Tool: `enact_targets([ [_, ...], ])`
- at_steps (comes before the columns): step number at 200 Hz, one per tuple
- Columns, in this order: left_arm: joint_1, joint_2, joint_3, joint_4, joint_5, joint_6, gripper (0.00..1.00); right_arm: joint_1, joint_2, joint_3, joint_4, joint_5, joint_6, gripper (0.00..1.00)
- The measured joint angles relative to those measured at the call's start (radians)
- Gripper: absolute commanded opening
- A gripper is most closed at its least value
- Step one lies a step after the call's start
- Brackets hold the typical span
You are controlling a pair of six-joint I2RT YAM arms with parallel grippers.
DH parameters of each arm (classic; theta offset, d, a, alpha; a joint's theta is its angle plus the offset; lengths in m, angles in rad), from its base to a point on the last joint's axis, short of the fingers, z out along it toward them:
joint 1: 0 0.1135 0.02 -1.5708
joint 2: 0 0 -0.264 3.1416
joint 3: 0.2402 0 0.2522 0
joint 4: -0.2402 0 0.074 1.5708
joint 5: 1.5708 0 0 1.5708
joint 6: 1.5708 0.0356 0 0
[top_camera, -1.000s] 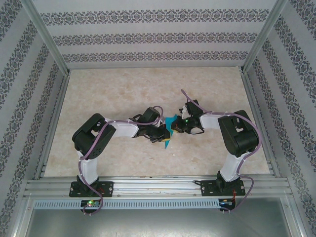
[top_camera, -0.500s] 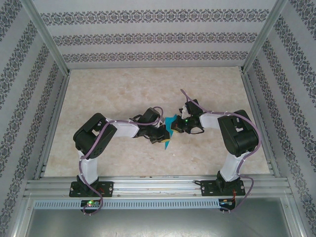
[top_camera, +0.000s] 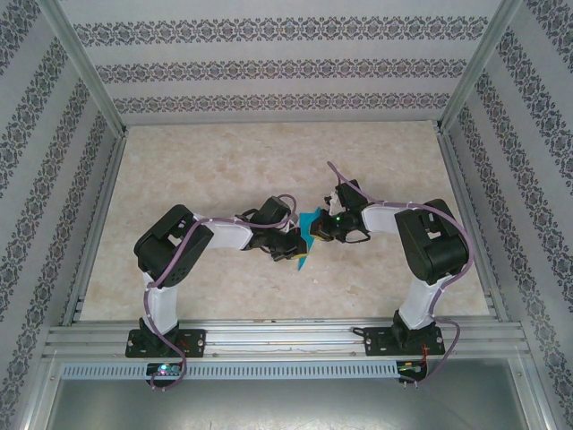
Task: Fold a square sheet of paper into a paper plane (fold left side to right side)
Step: Fold the wing for the fifth time at the center of the table.
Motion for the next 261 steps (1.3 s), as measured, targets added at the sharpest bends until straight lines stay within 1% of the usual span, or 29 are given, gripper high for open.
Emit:
enact_targets([
  [74,-0.001,0.001,0.0,-0.009,-0.007,0.024,0.0,0.0,-0.01,0.006,-0.02,0.0,0.0,0.0],
  [115,-0.003,0.002,0.0,-0.01,-0.008,0.031,0.0,-0.003,-0.074,0.005,-0.023,-0.005,0.0,0.0],
  [154,-0.003,0.003,0.0,-0.011,-0.008,0.034,0.0,-0.002,-0.119,-0.034,0.036,-0.019,0.001,0.0],
  [188,-0.003,0.005,0.008,-0.023,-0.008,0.041,0.0,0.003,-0.118,-0.08,0.078,-0.019,0.002,0.0],
  [225,-0.006,0.008,0.031,-0.067,-0.02,0.051,0.0,0.025,-0.096,-0.08,0.106,-0.011,0.001,0.0],
  [261,-0.008,0.012,0.047,-0.097,-0.024,0.053,0.0,0.026,-0.064,-0.08,0.11,0.011,-0.005,0.0],
])
